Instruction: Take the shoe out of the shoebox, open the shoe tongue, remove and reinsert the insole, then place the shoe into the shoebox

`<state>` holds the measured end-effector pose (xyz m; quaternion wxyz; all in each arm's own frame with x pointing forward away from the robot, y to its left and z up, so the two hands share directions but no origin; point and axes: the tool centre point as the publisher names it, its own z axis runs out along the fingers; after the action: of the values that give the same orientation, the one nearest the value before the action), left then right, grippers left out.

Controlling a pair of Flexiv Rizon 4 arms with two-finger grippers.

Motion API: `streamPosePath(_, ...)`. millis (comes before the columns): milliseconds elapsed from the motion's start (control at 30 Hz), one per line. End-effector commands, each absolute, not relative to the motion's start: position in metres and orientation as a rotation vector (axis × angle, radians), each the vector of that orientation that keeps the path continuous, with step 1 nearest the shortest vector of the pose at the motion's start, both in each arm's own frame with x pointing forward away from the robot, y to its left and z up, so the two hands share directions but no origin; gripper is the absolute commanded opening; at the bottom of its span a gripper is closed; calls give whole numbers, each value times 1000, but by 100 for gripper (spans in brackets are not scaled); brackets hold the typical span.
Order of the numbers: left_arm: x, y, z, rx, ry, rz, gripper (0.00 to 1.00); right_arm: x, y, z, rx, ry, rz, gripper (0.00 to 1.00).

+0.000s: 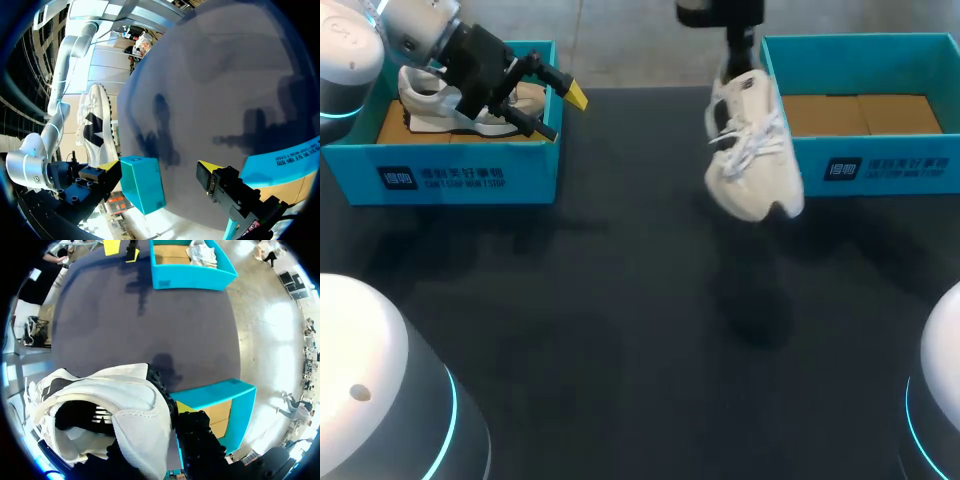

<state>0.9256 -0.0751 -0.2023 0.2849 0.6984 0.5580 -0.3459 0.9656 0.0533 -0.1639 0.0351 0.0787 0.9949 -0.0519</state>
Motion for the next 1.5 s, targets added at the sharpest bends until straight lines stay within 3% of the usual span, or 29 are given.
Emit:
streamPosePath(33, 925, -75, -202, 1869, 1493, -922, 100, 968, 16, -160, 243, 3038, -81, 0)
streamPosePath(600, 925, -75, -202, 1869, 1493, -922, 100, 993, -51, -159, 70, 2947, -81, 0)
streamPosePath(1500, 925, -75, -202, 1869, 1493, -922, 100, 992, -52, -159, 81, 2956, -79, 0)
